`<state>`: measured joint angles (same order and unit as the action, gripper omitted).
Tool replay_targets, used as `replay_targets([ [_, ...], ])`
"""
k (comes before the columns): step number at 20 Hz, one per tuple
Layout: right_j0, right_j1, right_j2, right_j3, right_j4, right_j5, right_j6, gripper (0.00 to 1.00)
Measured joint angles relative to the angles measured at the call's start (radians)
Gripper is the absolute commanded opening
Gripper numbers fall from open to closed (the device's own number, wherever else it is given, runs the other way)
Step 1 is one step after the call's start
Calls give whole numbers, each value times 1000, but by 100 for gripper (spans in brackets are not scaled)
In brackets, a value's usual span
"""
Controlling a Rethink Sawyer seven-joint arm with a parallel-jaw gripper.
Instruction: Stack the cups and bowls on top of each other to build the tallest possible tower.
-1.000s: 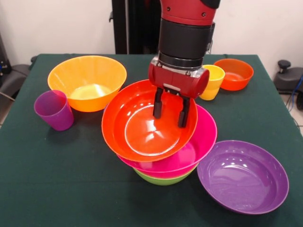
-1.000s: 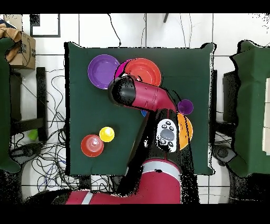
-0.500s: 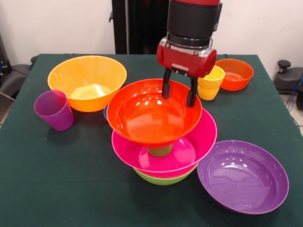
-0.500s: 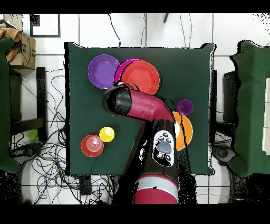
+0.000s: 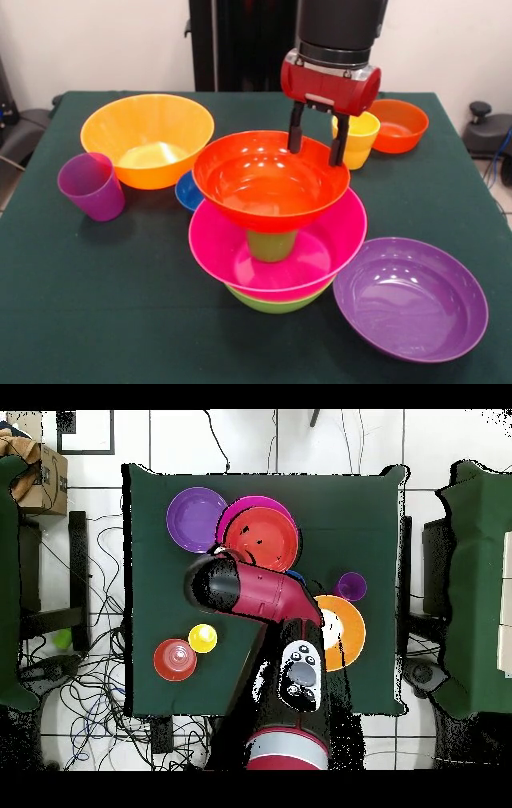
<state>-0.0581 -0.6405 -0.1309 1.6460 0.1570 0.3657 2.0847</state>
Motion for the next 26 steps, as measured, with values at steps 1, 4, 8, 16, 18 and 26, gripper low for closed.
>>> replay_targets([
  [1, 1, 0, 0, 0, 0, 0, 0, 100],
  [4, 0, 1, 0, 0, 0, 0, 0, 100],
  [8, 1, 3, 0, 0, 0, 0, 0, 100],
  [16, 0, -1, 0, -1, 1, 14, 0, 100],
  [18, 1, -10, 0, -1, 1, 37, 0, 100],
  [26, 6, -69, -1, 0, 8, 149, 0, 100],
])
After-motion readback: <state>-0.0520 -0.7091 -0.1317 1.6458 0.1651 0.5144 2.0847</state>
